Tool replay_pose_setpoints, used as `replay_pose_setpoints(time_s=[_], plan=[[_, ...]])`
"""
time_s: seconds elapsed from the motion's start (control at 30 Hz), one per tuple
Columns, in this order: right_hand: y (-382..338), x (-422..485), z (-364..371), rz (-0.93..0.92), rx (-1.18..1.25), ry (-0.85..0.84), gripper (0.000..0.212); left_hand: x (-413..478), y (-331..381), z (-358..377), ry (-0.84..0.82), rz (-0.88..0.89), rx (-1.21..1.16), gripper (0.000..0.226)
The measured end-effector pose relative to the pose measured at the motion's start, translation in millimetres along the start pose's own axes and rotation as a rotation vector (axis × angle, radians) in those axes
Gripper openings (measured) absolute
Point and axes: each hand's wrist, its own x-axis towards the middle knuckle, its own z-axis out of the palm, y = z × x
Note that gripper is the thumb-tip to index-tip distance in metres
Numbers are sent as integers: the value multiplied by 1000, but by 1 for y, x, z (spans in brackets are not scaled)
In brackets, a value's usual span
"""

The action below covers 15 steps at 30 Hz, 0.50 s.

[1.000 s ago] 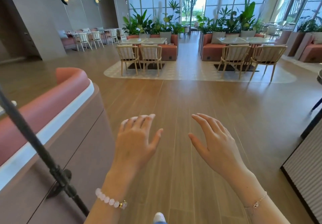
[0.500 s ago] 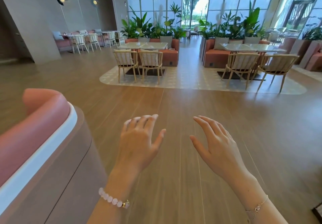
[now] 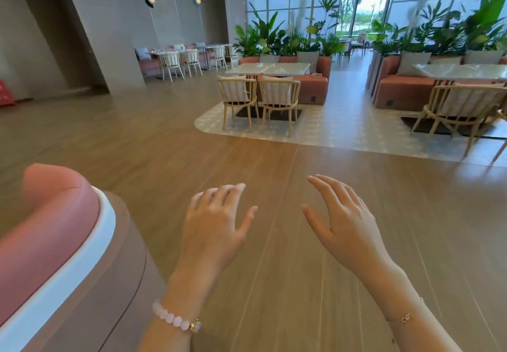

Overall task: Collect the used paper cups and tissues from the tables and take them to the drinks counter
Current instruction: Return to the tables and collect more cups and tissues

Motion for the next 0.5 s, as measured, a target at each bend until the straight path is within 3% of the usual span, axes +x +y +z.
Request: replay_pose_setpoints(time_s=[0.23, 0.5], plan=[[66, 146, 73, -67, 47, -14, 54, 144, -27, 67, 46, -55, 57, 53], [108, 260, 151, -129, 81, -81, 51, 240, -74, 131, 6, -146, 85, 54]])
